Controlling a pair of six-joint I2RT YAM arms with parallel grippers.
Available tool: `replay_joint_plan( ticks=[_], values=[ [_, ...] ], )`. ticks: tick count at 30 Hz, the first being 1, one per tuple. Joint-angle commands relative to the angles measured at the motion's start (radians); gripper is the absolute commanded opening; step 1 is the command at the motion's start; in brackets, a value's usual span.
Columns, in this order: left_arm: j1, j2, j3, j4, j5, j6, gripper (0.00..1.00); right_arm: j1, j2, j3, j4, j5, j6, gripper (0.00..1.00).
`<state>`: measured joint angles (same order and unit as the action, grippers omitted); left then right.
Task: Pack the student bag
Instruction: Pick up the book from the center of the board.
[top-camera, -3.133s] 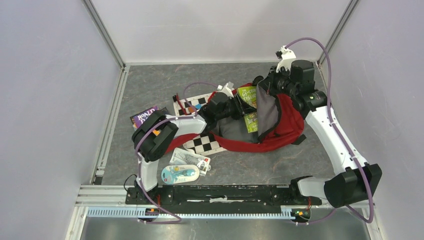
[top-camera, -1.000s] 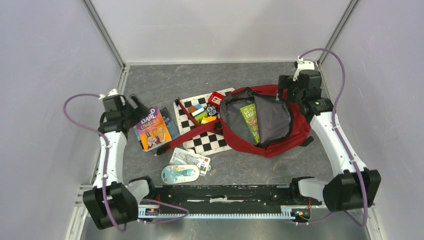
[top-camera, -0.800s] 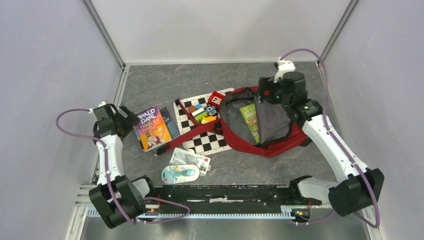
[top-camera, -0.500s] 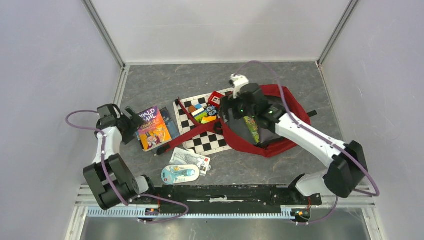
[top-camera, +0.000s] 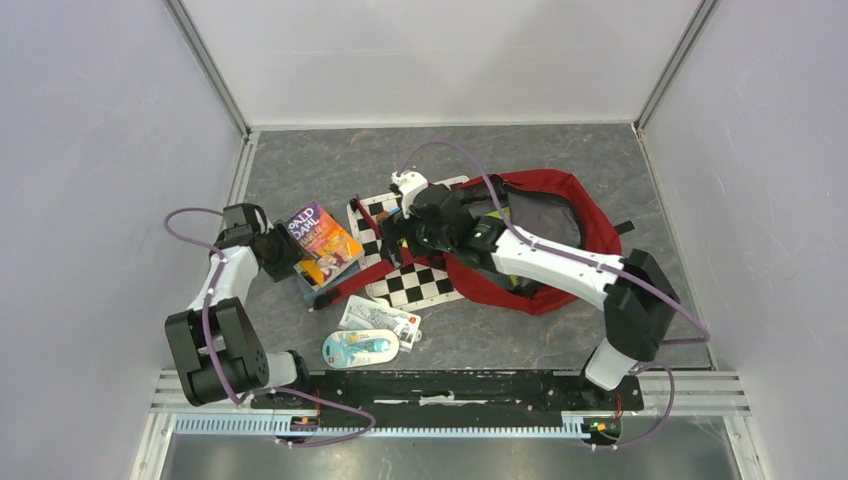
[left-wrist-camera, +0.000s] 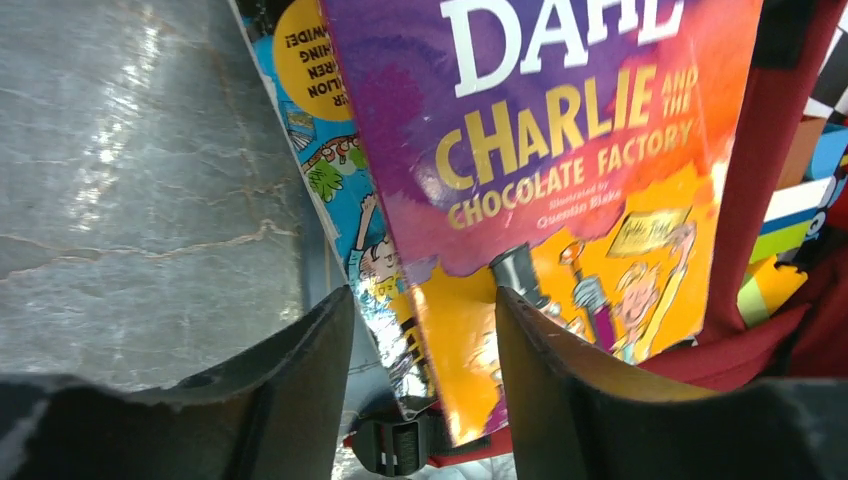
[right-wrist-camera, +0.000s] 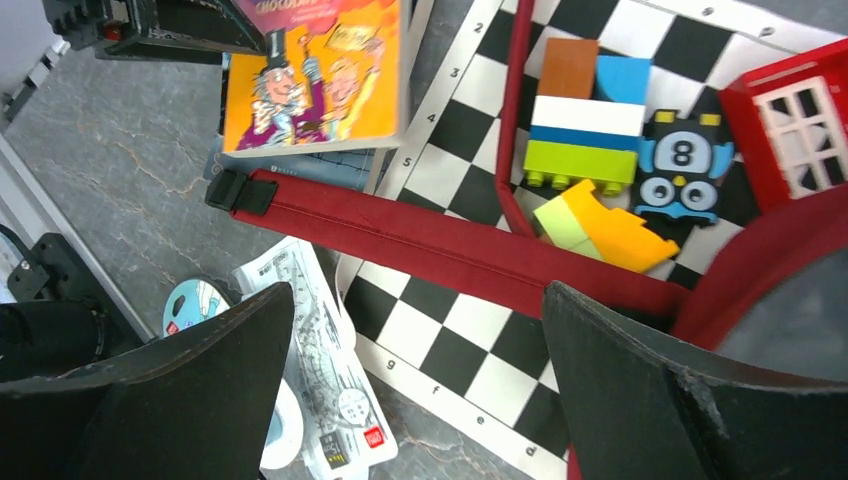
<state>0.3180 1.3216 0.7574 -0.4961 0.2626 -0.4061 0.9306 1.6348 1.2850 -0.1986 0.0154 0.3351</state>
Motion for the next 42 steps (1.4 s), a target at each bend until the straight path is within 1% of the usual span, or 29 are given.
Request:
replay_joint_plan(
  ticks=[1,3,7,14,20,23,28,30,33,36,38,42],
  values=[
    [-0.030,-0.004,0.010,-0.001,0.018,0.037,0.56,0.033,0.090,0.067,0.066,-0.040,0.010,0.98],
    [-0.038,0.014,0.015,-0.001,0.027,0.036,0.48,0.036,0.147,0.104,0.070,-0.057,0.004,0.98],
    [-0.046,0.044,0.030,-0.010,0.033,0.038,0.43,0.036,0.282,0.222,0.086,-0.109,-0.027,0.98],
    [-0.048,-0.019,0.014,-0.004,0.018,0.035,0.44,0.023,0.467,0.417,0.116,-0.174,-0.032,0.98],
    [-0.049,-0.018,0.019,0.002,0.028,0.032,0.45,-0.023,0.601,0.537,0.133,-0.235,-0.005,0.98],
    [-0.048,-0.016,0.019,0.004,0.040,0.032,0.45,-0.041,0.665,0.579,0.131,-0.282,0.006,0.98],
    [-0.048,-0.018,0.017,0.008,0.045,0.030,0.46,-0.053,0.726,0.583,0.138,-0.365,0.040,0.98],
    [-0.048,-0.017,0.017,0.010,0.052,0.031,0.45,-0.053,0.739,0.576,0.156,-0.428,0.064,0.94],
    [-0.048,-0.018,0.017,0.010,0.053,0.030,0.45,-0.054,0.725,0.528,0.229,-0.474,0.120,0.80],
    [-0.048,-0.022,0.016,0.010,0.053,0.030,0.45,-0.057,0.694,0.502,0.255,-0.470,0.144,0.67],
    [-0.048,-0.024,0.016,0.010,0.053,0.031,0.45,-0.062,0.671,0.487,0.255,-0.454,0.154,0.54],
    [-0.047,-0.022,0.017,0.010,0.057,0.030,0.46,-0.073,0.622,0.442,0.255,-0.415,0.156,0.36]
  ],
)
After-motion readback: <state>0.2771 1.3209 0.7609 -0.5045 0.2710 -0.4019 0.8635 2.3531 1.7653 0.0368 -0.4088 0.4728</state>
